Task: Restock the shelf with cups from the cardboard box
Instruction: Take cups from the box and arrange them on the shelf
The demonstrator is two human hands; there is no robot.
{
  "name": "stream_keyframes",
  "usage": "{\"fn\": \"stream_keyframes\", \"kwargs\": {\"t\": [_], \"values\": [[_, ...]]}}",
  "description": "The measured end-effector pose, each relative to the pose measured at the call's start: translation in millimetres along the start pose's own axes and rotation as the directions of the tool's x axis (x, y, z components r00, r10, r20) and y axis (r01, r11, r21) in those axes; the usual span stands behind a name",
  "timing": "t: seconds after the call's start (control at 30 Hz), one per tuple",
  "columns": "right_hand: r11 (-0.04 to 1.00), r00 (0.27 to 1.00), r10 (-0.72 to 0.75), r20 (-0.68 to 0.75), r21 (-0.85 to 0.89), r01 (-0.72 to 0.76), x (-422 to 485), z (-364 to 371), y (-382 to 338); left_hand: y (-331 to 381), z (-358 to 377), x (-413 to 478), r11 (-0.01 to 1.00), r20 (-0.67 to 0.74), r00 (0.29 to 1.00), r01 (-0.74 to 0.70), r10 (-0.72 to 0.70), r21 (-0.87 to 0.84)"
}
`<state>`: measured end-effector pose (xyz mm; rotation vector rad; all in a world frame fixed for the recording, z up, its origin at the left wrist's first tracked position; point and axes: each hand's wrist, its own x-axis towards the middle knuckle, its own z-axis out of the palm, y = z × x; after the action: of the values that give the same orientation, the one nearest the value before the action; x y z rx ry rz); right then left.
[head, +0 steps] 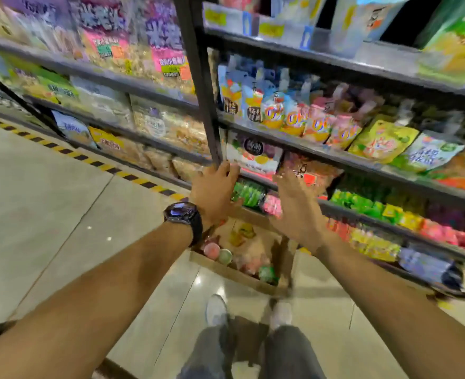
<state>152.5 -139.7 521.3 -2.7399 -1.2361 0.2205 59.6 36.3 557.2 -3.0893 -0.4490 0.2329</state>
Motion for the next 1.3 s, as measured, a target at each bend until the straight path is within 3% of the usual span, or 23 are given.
{"fn": "stream_keyframes", "kwargs": {"t": [0.13, 0.4, 0.7, 0.83, 0.97, 1.03, 1.13, 1.23, 1.3], "values": [[0.984, 0.959, 0.119, 0.256, 0.097, -0.148, -6.8, 109.9, 28.3, -2.4, 100.4, 21.8, 0.999, 0.131, 0.991, -0.038, 0.039, -0.016], [0.991, 0.927, 0.130, 0.352, -0.062, -0.115, 4.1, 333.9, 77.7, 13.5, 342.3, 45.2, 0.993, 0.191, 0.979, -0.053, 0.073, -0.106], [0.982, 0.905, 0.019, 0.426, 0.161, -0.097, 95.7, 579.7, 130.0, -2.8, 599.0, 109.0, 1.000, 0.279, 0.960, -0.006, 0.008, -0.007], [0.968, 0.949, -0.166, 0.268, 0.230, 0.104, 149.2, 661.3, 142.0, -7.0, 668.4, 138.9, 0.998, 0.299, 0.953, -0.059, 0.046, 0.034], [0.919, 0.858, -0.387, 0.337, 0.068, 0.388, 186.5, 698.6, 148.9, -9.5, 718.9, 154.1, 0.994, 0.316, 0.946, -0.097, 0.076, 0.051], [0.894, 0.830, -0.429, 0.356, 0.037, 0.447, 194.8, 713.0, 150.2, -7.1, 734.9, 159.5, 0.998, 0.329, 0.942, -0.066, 0.068, -0.018], [0.848, 0.825, -0.530, 0.195, 0.096, 0.522, 192.2, 729.8, 154.8, -0.6, 745.8, 161.5, 0.976, 0.357, 0.932, 0.022, 0.057, -0.214], [0.828, 0.832, -0.552, 0.056, 0.155, 0.539, 177.7, 726.3, 159.5, 1.4, 747.5, 155.8, 0.877, 0.409, 0.913, 0.209, -0.015, -0.434], [0.847, 0.859, -0.510, 0.053, 0.208, 0.490, 167.3, 723.3, 159.1, 1.1, 744.4, 153.9, 0.821, 0.440, 0.897, 0.287, -0.050, -0.493]]}}
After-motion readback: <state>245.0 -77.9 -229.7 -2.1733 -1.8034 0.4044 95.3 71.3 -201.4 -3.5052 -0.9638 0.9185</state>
